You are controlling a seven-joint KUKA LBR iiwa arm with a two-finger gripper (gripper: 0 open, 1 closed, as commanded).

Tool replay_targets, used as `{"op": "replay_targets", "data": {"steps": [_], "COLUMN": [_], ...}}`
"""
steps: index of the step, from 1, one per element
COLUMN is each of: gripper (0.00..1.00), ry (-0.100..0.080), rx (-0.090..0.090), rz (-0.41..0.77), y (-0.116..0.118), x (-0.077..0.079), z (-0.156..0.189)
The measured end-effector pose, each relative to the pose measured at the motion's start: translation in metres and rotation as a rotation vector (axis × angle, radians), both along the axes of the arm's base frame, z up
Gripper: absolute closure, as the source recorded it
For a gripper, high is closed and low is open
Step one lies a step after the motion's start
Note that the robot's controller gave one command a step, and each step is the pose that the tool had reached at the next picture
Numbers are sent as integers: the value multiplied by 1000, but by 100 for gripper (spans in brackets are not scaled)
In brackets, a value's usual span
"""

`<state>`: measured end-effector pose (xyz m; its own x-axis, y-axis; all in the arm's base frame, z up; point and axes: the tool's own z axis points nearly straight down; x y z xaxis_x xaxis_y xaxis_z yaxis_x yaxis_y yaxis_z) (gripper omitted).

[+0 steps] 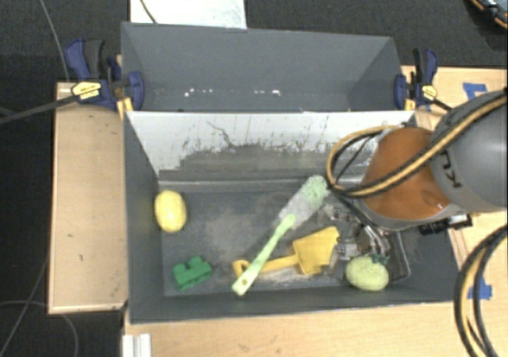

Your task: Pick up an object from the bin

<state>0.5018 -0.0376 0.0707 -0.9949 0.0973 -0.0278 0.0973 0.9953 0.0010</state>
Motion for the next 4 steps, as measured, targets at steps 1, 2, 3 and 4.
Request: {"op": "replay_targets", "data": {"steps": [1,2,3,4], "gripper": [0,0,0,0], "ry": [4,-3,0,-2], "rx": [2,1,2,-8], "rz": [-68,-12,-18,315], "y": [-19,-8,-10,-14], "x": [-12,-4,-9,18], "z": [0,0,0,0]}}
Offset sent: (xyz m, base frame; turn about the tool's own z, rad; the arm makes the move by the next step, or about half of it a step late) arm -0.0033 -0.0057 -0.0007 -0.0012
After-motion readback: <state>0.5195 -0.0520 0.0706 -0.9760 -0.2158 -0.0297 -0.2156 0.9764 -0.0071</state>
